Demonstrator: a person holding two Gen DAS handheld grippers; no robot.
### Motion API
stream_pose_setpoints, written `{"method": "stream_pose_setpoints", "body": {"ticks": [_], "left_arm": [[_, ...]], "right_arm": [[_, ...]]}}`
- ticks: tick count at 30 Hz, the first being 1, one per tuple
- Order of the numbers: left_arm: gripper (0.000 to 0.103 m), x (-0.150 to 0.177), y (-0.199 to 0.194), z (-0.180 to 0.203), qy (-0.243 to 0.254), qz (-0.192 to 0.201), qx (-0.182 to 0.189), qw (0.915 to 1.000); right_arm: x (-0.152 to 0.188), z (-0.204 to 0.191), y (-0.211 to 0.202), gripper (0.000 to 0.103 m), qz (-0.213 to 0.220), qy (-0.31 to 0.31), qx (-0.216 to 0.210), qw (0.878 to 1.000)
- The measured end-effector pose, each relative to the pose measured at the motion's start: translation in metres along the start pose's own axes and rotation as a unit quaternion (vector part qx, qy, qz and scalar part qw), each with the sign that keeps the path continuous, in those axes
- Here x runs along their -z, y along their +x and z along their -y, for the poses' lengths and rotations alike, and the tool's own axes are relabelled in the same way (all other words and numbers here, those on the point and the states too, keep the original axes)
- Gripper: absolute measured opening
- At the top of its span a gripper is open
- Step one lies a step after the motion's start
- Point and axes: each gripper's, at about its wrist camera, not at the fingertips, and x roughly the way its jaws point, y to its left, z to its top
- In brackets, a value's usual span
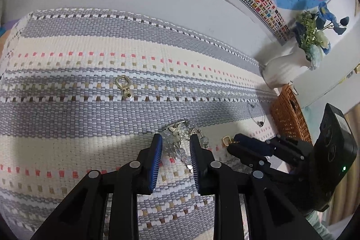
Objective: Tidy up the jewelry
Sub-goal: 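Close the left tool on the silver crystal earrings while the right tool grasps the small gold earring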
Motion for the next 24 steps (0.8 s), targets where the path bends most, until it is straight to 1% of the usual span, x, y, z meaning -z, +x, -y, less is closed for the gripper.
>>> {"method": "stream_pose_setpoints", "body": {"ticks": [2,3,6,8,9,10,13,15,17,19,20,21,23,24], "left_arm": [[0.033,0.0,0.001,0.003,0.007,0.006,-0.009,0.9999],[0.035,-0.001,0.002,0.007,0.015,0.011,-0.021,0.9996],[0.035,0.001,0.007,0.022,0.054,0.02,-0.065,0.9963],[0.035,0.004,0.011,0.033,0.085,0.022,-0.097,0.9914],[0.035,0.005,0.012,0.036,0.095,0.022,-0.106,0.9896],[0.035,0.007,0.012,0.039,0.102,0.021,-0.113,0.9881],[0.035,0.009,0.011,0.039,0.106,0.021,-0.116,0.9873],[0.035,0.011,0.011,0.04,0.115,0.023,-0.129,0.9847],[0.035,0.015,0.014,0.047,0.135,0.025,-0.149,0.9793],[0.035,0.019,0.019,0.059,0.165,0.029,-0.179,0.9694],[0.035,0.02,0.021,0.061,0.171,0.031,-0.185,0.9671],[0.034,0.02,0.022,0.063,0.173,0.033,-0.187,0.9665],[0.031,0.019,0.022,0.063,0.171,0.032,-0.179,0.9683],[0.022,0.019,0.022,0.063,0.171,0.033,-0.178,0.9685]], "right_arm": [[0.0,-0.004,0.0,0.013,0.0,-0.009,0.009,1.0],[0.0,-0.006,0.0,0.012,0.0,-0.014,0.01,1.0],[0.001,-0.009,-0.001,0.012,0.002,-0.024,0.017,1.0],[0.002,-0.01,-0.002,0.012,0.003,-0.026,0.019,0.999],[0.002,-0.01,-0.002,0.012,0.003,-0.024,0.019,1.0],[0.002,-0.009,-0.003,0.012,0.004,-0.022,0.018,1.0],[0.002,-0.006,-0.004,0.012,0.005,-0.015,0.017,1.0],[0.002,-0.006,-0.005,0.012,0.005,-0.014,0.016,1.0],[0.002,-0.007,-0.005,0.012,0.005,-0.014,0.018,1.0],[0.002,-0.008,-0.005,0.012,0.005,-0.015,0.021,1.0],[0.003,-0.008,-0.006,0.012,0.005,-0.015,0.022,1.0],[0.003,-0.008,-0.005,0.012,0.004,-0.015,0.021,1.0],[0.003,-0.008,-0.004,0.012,0.0,-0.015,0.021,1.0],[0.003,-0.008,-0.004,0.012,0.0,-0.014,0.02,1.0]]}}
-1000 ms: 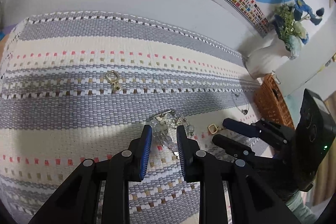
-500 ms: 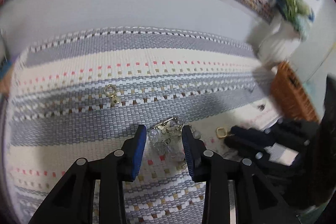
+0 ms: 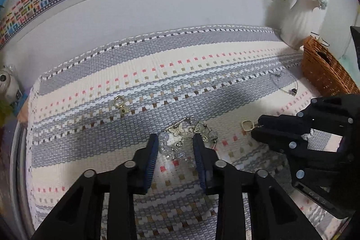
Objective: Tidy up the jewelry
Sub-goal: 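Close the left tool on the silver crystal earrings while the right tool grasps the small gold earring, then carry the crystal earrings in the left tool to the basket while the right tool carries the gold earring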
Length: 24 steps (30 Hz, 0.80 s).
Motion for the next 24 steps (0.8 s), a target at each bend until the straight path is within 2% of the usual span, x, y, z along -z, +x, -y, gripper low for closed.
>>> {"method": "stream_pose_setpoints", "body": {"ticks": [1,4,8,13,20,24], "left_arm": [[0.014,0.0,0.0,0.0,0.0,0.001,-0.003,1.0],[0.01,0.001,-0.002,-0.003,-0.003,0.002,-0.001,1.0],[0.01,0.002,-0.006,-0.019,-0.043,0.0,0.05,0.9978],[0.01,0.001,-0.021,-0.04,-0.087,0.026,0.106,0.9902],[0.01,0.001,-0.033,-0.051,-0.105,0.042,0.145,0.9829],[0.01,-0.002,-0.039,-0.049,-0.106,0.052,0.156,0.9806]], "right_arm": [[0.0,0.0,0.0,0.012,0.0,0.001,-0.001,1.0],[0.0,0.002,0.0,0.012,-0.001,0.003,-0.004,1.0],[0.001,0.006,-0.005,0.012,0.007,0.017,-0.011,1.0],[0.002,0.015,-0.011,0.012,0.015,0.037,-0.026,0.999],[0.003,0.022,-0.016,0.012,0.023,0.056,-0.045,0.997],[0.003,0.031,-0.027,0.012,0.038,0.079,-0.076,0.993]]}}
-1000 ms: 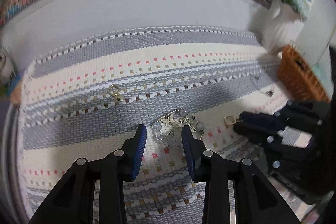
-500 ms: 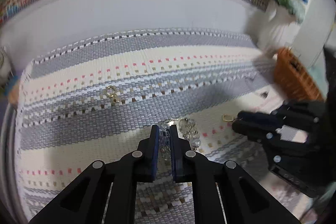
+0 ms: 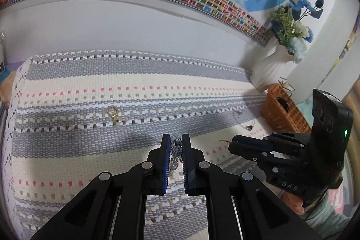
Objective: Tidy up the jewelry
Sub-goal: 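Carry the crystal earrings in the left tool to the basket while the right tool carries the gold earring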
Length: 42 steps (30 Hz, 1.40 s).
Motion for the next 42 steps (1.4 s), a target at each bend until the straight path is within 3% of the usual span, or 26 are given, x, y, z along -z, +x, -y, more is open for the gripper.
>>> {"method": "stream_pose_setpoints", "body": {"ticks": [6,15,29,36,42], "left_arm": [[0.01,-0.001,-0.012,0.008,0.005,0.007,0.017,0.9998],[0.01,-0.013,-0.033,0.04,0.031,0.02,0.024,0.999],[0.01,-0.035,-0.056,0.166,0.131,0.036,0.054,0.9893],[0.009,-0.042,-0.028,0.241,0.175,0.015,0.09,0.9803],[0.009,-0.044,0.01,0.295,0.203,-0.01,0.117,0.972]], "right_arm": [[-0.005,0.029,-0.017,0.012,0.01,0.079,-0.078,0.994],[0.002,0.042,-0.067,0.012,0.038,0.105,-0.089,0.99],[0.043,0.087,-0.201,0.012,0.131,0.135,-0.022,0.982],[0.08,0.127,-0.248,0.012,0.148,0.17,0.031,0.974],[0.108,0.161,-0.258,0.012,0.126,0.208,0.059,0.968]]}}
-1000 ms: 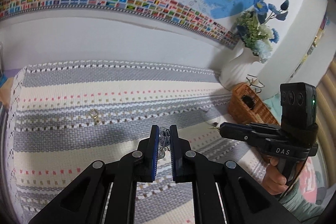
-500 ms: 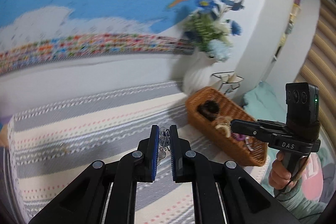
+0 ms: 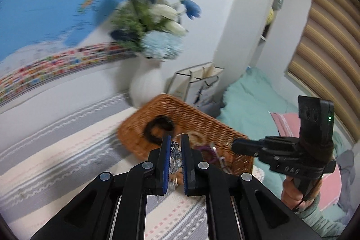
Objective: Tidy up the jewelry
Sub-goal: 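Carry the crystal earrings in the left tool to the basket while the right tool carries the gold earring, then open the left tool over the basket while the right tool releases the gold earring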
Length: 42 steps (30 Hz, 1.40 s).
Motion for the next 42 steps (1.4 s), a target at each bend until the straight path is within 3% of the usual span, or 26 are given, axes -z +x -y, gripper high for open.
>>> {"method": "stream_pose_setpoints", "body": {"ticks": [7,13,35,38,39,40,42], "left_arm": [[0.009,-0.01,0.05,0.014,0.004,-0.027,0.019,0.9995],[0.009,-0.008,0.082,0.013,0.004,-0.046,0.015,0.9988],[0.01,-0.007,0.119,-0.04,-0.03,-0.061,-0.046,0.9966],[0.032,-0.006,0.117,-0.045,-0.035,-0.066,-0.043,0.9963],[0.046,-0.006,0.115,-0.046,-0.034,-0.064,-0.044,0.9964],[0.053,-0.005,0.112,-0.046,-0.033,-0.059,-0.047,0.9966],[0.053,-0.004,0.104,-0.046,-0.029,-0.053,-0.048,0.997]], "right_arm": [[0.007,0.028,0.011,0.012,-0.035,0.013,0.03,0.999],[0.019,0.034,0.029,0.012,-0.062,0.0,0.052,0.997],[0.028,0.034,0.064,0.012,-0.096,-0.018,0.075,0.992],[0.027,0.033,0.062,0.016,-0.091,-0.012,0.063,0.994],[0.026,0.033,0.06,0.019,-0.087,-0.01,0.06,0.994],[0.025,0.033,0.058,0.026,-0.084,-0.008,0.059,0.995],[0.023,0.034,0.054,0.036,-0.075,-0.003,0.062,0.995]]}}
